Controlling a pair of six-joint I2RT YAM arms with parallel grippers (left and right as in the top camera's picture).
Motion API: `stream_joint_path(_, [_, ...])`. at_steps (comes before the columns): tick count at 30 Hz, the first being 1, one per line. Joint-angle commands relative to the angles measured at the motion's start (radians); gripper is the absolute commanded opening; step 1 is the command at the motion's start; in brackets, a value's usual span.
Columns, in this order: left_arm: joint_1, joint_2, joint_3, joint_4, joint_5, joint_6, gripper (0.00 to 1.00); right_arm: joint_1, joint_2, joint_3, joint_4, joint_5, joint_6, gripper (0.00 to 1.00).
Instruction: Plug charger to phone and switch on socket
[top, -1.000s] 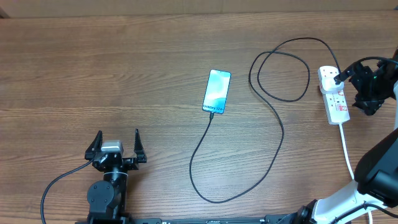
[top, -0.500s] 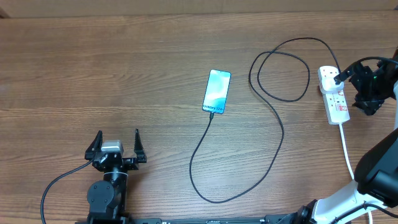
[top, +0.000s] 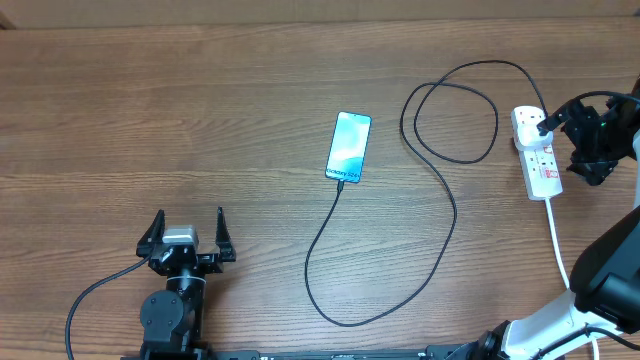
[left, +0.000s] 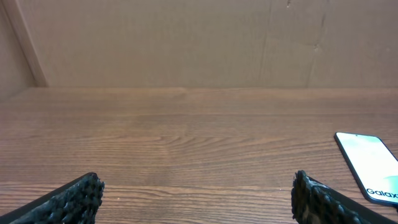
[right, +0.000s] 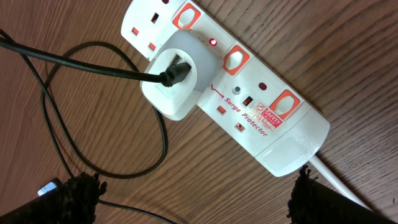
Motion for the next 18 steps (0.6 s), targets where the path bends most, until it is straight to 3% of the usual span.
stream_joint_path(1, [0.010, -0.009, -0.004, 0.001, 0.011, 0.023, 1.00, 0.002, -0.040, -0.005, 0.003, 0.007, -0.004, 1.00])
stream_joint_path(18, [0.010, -0.009, -0.004, 0.001, 0.011, 0.023, 1.00, 0.043, -0.182, -0.006, 0.154, 0.008, -0.005, 1.00])
